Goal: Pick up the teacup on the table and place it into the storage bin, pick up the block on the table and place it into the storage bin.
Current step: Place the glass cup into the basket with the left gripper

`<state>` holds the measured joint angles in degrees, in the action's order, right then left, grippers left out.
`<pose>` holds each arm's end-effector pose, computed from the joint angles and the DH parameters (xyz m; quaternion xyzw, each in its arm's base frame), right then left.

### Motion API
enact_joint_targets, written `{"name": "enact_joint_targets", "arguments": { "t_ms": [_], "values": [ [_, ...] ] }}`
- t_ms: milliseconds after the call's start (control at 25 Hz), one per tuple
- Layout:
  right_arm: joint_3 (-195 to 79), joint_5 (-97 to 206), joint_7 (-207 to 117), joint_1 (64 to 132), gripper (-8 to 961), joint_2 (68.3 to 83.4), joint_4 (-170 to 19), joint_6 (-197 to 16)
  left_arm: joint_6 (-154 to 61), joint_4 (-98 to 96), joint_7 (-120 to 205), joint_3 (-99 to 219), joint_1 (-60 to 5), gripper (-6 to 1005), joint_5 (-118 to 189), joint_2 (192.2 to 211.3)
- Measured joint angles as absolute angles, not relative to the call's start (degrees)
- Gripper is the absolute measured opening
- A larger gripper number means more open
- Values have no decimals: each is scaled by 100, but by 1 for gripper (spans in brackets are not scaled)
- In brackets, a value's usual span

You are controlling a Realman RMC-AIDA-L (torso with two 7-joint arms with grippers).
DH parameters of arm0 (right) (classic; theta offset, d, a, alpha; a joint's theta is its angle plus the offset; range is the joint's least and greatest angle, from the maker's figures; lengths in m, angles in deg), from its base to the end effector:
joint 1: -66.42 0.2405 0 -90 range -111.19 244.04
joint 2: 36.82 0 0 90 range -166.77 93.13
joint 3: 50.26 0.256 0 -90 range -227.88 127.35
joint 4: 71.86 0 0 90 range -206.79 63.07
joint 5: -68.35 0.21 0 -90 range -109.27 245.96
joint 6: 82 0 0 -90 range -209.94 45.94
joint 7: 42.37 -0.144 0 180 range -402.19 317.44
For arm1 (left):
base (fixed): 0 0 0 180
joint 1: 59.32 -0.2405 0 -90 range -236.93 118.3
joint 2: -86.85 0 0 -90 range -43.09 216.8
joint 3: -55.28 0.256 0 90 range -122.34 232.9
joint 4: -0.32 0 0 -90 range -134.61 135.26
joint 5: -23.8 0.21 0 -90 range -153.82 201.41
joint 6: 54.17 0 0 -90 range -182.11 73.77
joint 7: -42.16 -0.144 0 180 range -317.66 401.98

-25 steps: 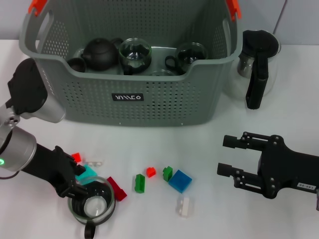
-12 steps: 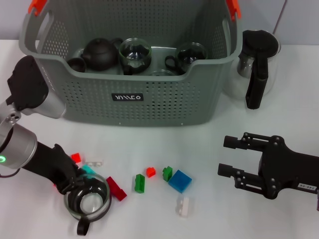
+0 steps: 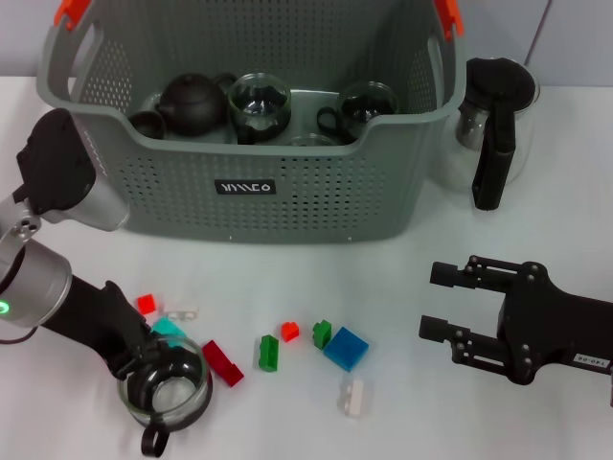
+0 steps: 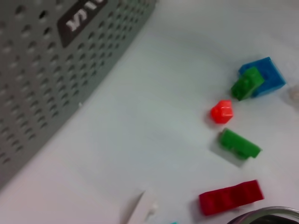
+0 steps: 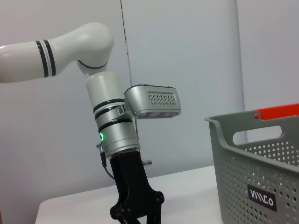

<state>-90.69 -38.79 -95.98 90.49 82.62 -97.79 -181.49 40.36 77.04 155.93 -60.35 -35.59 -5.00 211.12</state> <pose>0.2730 0.2662 -0.0243 -0.9279 0.1025 0.3407 0.1114 -0.2536 0.3061 0.0090 -0.9496 -0.2469 0.1639 0.1018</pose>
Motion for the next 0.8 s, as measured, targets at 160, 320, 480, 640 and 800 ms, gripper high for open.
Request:
{"name": "enact_joint_targets", "arguments": {
  "t_ms": [160,320,480,640,800],
  "values": [
    [-9069,-3879,-9598,9051,627,8262,-9778,-18150,4446,7913,15363,-6331,-3549,50,-816,21094],
    [-9082,-3879,-9602,9051,627,8262,-9778,-18150,5330,8123,14979,-7279,-3280,56,-1635,21015],
    [-9091,-3879,-9604,9050,627,8262,-9778,-18147,5802,8165,14932,-8207,-2883,63,-2891,20834],
    [-9095,-3878,-9606,9050,627,8262,-9790,-18150,5099,8177,15654,-8435,-2450,69,-3626,20746],
    [-9103,-3879,-9604,9050,628,8266,-9809,-18174,3812,8105,16390,-8070,-1989,75,-3467,20761]
  ]
}}
